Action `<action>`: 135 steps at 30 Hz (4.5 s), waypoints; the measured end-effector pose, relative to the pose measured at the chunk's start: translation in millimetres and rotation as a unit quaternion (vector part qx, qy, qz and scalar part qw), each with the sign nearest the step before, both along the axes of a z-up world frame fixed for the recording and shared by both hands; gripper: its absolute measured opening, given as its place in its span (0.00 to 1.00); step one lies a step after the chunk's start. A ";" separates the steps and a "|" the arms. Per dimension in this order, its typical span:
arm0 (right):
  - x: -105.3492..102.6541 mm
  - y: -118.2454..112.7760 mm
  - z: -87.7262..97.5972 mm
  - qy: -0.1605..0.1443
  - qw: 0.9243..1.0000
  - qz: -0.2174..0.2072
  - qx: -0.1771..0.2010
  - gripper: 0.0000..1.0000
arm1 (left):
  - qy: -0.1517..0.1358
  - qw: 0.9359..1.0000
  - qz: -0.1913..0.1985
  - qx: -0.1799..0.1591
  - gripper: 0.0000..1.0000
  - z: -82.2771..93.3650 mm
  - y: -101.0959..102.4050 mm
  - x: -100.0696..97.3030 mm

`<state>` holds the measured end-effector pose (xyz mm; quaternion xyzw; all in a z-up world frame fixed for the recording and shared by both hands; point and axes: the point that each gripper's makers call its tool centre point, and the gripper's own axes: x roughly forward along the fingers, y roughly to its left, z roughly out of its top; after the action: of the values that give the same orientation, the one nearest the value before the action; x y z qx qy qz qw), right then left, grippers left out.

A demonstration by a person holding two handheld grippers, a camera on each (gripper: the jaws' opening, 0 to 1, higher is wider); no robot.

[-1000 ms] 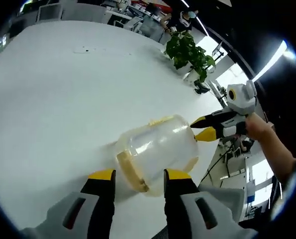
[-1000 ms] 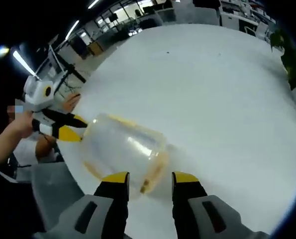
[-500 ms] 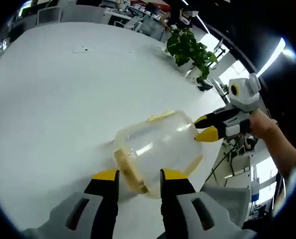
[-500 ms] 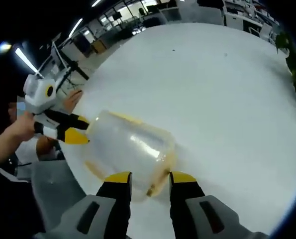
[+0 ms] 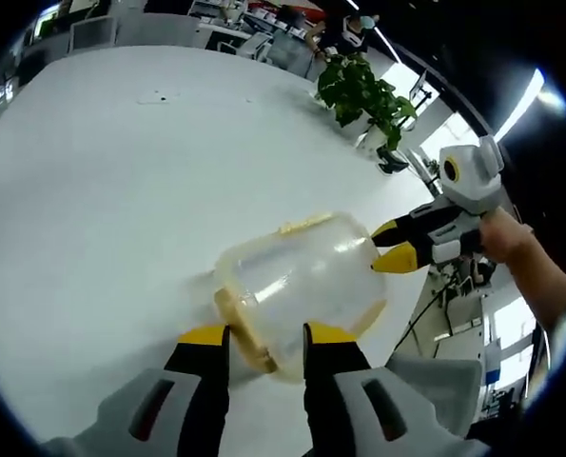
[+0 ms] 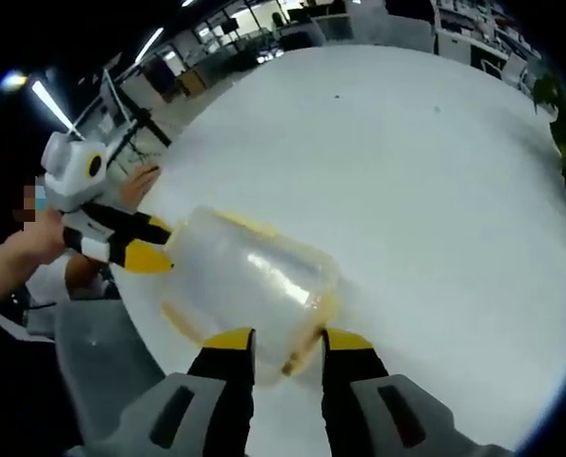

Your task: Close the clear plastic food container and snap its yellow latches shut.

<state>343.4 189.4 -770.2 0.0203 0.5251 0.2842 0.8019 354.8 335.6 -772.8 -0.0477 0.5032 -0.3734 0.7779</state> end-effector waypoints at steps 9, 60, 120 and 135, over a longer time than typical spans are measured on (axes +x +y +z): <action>2.6 -3.9 -0.8 0.003 1.000 -0.003 0.013 0.17 | 0.018 1.000 0.005 0.011 0.24 0.1 -2.3 1.3; -1.4 2.2 2.1 -0.016 0.997 0.066 -0.041 0.24 | -0.149 0.972 -0.147 0.103 0.35 13.3 -4.8 11.3; 17.1 70.2 20.0 -0.115 0.932 0.331 -0.090 0.20 | -0.217 0.897 -0.379 0.074 0.31 21.8 -65.2 -19.6; 33.0 64.8 18.0 -0.117 0.930 0.333 -0.104 0.23 | -0.216 0.888 -0.397 0.087 0.36 16.9 -63.5 -28.7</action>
<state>376.4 254.2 -752.2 -0.2724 0.4307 0.4792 0.7147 326.2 272.1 -755.9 0.3057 0.3307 -0.6064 0.6553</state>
